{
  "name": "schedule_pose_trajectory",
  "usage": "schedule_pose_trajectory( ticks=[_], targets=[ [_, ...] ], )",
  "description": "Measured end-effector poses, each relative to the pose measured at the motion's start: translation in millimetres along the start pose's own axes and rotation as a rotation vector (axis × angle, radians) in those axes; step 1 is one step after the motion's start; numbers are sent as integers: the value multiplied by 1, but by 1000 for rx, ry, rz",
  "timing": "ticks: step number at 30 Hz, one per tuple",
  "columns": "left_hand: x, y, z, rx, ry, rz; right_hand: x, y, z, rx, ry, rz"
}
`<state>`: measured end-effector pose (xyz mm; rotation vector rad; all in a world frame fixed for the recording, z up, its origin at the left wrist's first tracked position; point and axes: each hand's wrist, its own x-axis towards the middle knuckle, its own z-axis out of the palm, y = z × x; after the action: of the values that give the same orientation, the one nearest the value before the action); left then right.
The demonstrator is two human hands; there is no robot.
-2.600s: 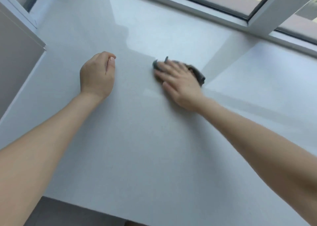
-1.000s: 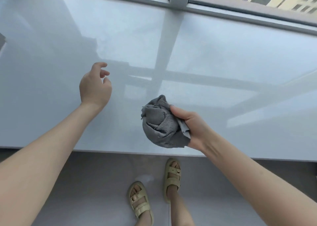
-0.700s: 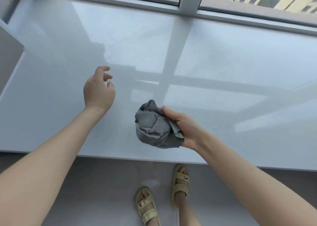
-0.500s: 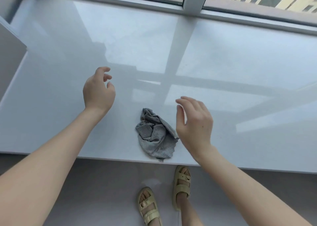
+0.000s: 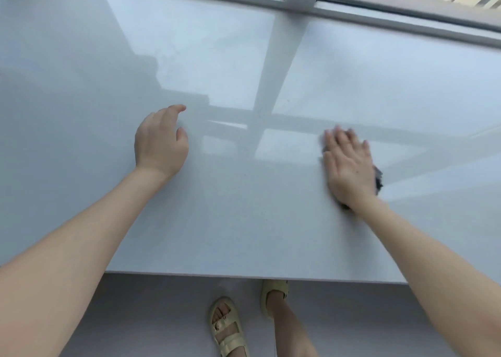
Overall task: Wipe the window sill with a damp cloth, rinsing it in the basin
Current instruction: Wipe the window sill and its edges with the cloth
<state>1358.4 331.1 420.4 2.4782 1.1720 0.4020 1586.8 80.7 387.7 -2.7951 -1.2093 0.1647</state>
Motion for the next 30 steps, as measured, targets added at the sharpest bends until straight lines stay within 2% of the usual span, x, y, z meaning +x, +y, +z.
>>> schedule_pose_trajectory(
  ticks=[2, 3, 4, 5, 8, 9, 10, 11, 12, 15, 17, 19, 20, 21, 24, 26, 27, 28, 30],
  targets=[
    [9, 5, 2, -17, 17, -6, 18, 19, -9, 63, 22, 204],
    [14, 6, 3, -26, 26, -12, 13, 5, -6, 120, 49, 241],
    [19, 7, 5, -30, 35, -19, -2, -19, 0, 168, 65, 190],
    [24, 7, 7, -30, 43, -25, -25, -51, 8, 209, 41, 37],
    [39, 8, 15, -15, 54, -36, -83, -120, 17, 191, -135, -780],
    [44, 7, 18, -6, 56, -40, -70, -125, 17, 209, -160, -960],
    [49, 7, 20, 3, 59, -46, -44, -120, 18, 206, -165, -1059],
    [54, 6, 24, 11, 65, -52, -10, -113, 20, 182, -152, -1083],
    [60, 6, 27, 16, 68, -58, 26, -106, 21, 167, -121, -1029],
    [72, 8, 36, 39, 63, -54, 141, -67, 12, 162, 13, -583],
    [78, 7, 42, 80, 52, -11, 185, -50, 3, 186, 36, -318],
    [82, 10, 45, 111, 4, 6, 172, -61, 3, 207, 72, -240],
    [83, 13, 47, 118, -23, 13, 143, -68, 8, 206, 96, -313],
    [85, 16, 49, 129, -42, 27, 103, -75, 13, 203, 93, -470],
    [91, 28, 53, 156, -73, 47, -21, -70, 12, 137, -150, -1043],
    [98, 34, 55, 154, -68, 41, -11, -42, 7, 149, -240, -1275],
    [104, 36, 57, 155, -64, 47, 20, -31, 7, 155, -227, -1300],
    [110, 37, 60, 159, -62, 57, 59, -25, 5, 170, -185, -1247],
    [123, 43, 63, 152, -65, 64, 155, -15, 1, 197, -60, -953]
  ],
)
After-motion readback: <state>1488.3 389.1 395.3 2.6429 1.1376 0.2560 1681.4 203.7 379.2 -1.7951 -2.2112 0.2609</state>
